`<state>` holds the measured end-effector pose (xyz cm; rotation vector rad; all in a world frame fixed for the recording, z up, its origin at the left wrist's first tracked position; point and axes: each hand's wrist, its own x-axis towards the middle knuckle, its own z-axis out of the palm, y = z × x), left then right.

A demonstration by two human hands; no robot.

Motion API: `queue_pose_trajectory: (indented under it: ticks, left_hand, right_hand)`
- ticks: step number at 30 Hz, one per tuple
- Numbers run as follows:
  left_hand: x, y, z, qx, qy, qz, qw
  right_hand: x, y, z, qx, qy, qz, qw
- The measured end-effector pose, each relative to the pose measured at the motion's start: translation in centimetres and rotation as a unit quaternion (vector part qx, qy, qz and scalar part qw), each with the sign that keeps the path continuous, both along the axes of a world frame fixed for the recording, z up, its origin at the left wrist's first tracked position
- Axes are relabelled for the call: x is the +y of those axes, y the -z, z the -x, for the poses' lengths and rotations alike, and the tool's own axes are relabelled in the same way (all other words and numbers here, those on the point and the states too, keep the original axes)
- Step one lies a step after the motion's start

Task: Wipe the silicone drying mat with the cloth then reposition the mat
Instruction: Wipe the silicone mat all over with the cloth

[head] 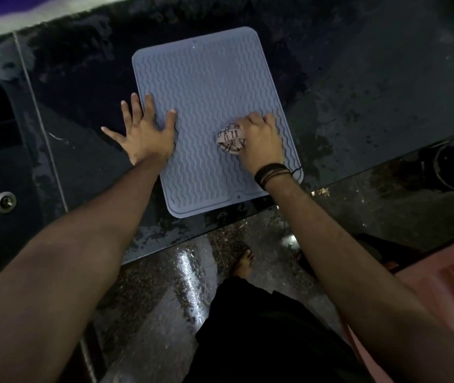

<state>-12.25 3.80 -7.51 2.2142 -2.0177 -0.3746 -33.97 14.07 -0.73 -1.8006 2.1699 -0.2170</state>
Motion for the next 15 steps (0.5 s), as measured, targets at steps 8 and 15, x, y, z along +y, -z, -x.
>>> queue_pose_trajectory:
  ticks: [8,15]
  left_hand:
    - [0.2,-0.6,0.3,-0.007,0.003,0.0,1.0]
    - [0.5,-0.9,0.4,0.005,0.005,0.004,1.0]
  right_hand:
    - [9.7,0.0,0.7,0.028,-0.01,0.012,0.999]
    - [8.6,-2.5,-0.7,0.02,-0.024,0.013,0.999]
